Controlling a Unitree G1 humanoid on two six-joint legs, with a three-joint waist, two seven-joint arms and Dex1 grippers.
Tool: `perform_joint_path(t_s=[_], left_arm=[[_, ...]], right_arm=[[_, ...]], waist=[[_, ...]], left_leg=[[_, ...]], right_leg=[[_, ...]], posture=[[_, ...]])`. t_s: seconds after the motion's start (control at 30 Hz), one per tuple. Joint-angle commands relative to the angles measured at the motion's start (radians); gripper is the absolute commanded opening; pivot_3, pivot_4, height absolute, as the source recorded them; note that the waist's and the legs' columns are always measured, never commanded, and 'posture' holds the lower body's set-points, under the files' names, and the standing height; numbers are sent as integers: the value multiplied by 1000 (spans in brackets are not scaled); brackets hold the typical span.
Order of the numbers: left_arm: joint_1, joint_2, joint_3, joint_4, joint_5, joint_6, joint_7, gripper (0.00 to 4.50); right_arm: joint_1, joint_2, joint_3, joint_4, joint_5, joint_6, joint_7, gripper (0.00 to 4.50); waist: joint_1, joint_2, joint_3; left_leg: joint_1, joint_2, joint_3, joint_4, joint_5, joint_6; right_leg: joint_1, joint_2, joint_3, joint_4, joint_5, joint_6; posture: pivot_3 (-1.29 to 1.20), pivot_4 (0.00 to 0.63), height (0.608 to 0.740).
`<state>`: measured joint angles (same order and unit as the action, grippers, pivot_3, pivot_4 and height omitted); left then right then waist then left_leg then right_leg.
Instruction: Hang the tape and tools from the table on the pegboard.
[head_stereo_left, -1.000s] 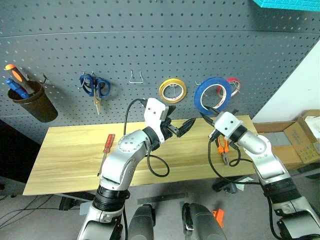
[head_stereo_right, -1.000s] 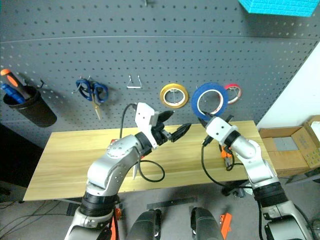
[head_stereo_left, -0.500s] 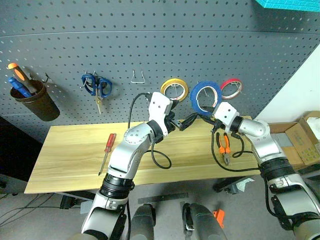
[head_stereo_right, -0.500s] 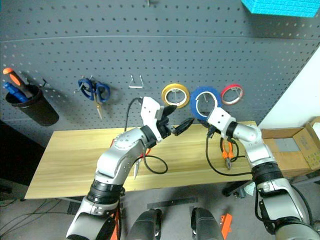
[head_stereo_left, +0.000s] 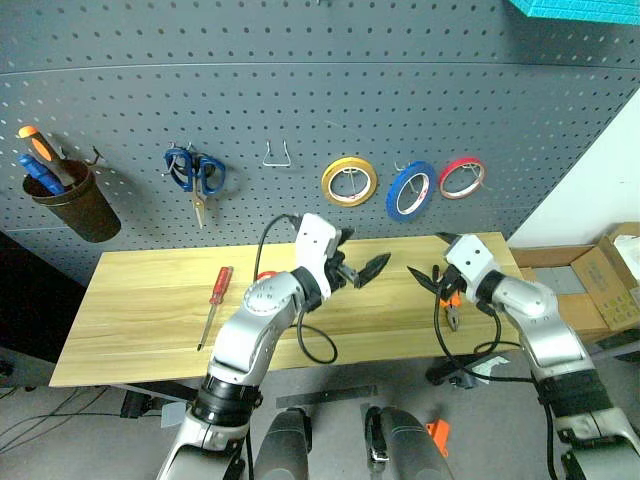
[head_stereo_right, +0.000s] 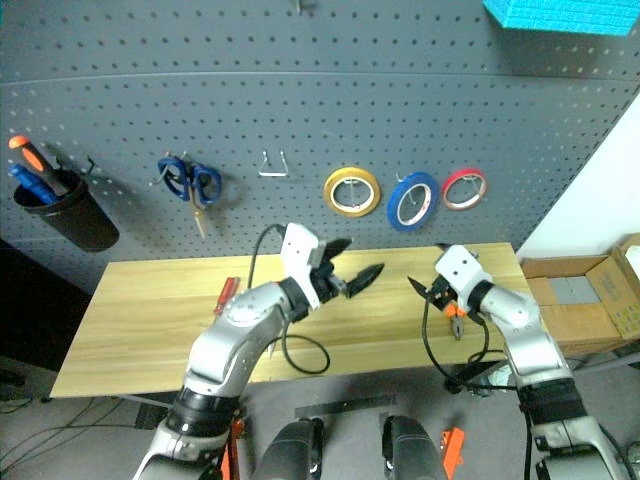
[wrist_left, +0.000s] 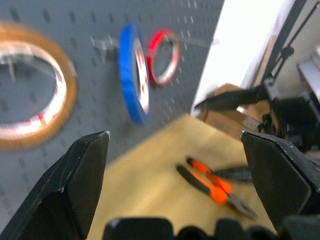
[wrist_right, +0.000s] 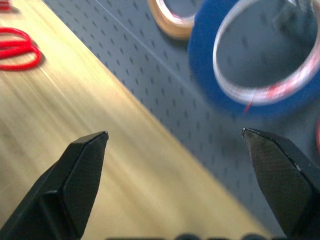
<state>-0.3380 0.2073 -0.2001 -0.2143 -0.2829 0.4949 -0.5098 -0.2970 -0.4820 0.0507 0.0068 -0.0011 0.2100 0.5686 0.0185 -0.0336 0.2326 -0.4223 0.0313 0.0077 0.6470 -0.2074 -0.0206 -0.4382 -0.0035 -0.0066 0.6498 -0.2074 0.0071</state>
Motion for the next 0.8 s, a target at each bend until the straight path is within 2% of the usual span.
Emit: perform_joint_path(t_s=[0.03,0.13,0.27,0.5,0.67,0.8], left_arm=[[83,66,-61,-93,44,-28,-42,4500],[135,111,-67,-138,41,-7,-56,4500],[130,152,-71,-153,50,5,-73,4500],[97,191,-56,-165,40,51,-93,4500],[121,210,-44,-191,34,76,-91,4500],[140,205,-46,-228,28,106,-77,4500]], right_arm=[[19,84,-66,-178,76,384,-111,4449],[-58,179,-142,-160,115,664,-222,4449],[-179,230,-231,-20,126,858,-325,4449],[-323,177,-245,297,91,826,-385,4449],[-365,152,-223,408,95,787,-375,4449],[-386,144,-219,474,94,763,-374,4449]], waist=[[-7,0,1],[-13,1,6],[-18,6,31],[-20,11,73],[-22,10,90],[-22,7,102]], left_leg=[[2,1,-1,0,0,0],[6,6,-2,0,1,1],[7,6,-2,0,2,4],[3,0,-1,-1,5,9],[-9,0,1,-4,4,8],[-11,1,1,-4,1,8]], right_leg=[[1,0,1,1,0,-1],[1,-3,4,5,-3,-9],[0,-3,4,8,-2,-11],[-2,0,4,9,-3,-11],[-13,0,7,8,-6,-2],[-16,-2,10,9,-7,0]], posture=[[31,253,740],[30,282,740],[42,326,740],[67,386,740],[81,406,740],[91,416,740]])
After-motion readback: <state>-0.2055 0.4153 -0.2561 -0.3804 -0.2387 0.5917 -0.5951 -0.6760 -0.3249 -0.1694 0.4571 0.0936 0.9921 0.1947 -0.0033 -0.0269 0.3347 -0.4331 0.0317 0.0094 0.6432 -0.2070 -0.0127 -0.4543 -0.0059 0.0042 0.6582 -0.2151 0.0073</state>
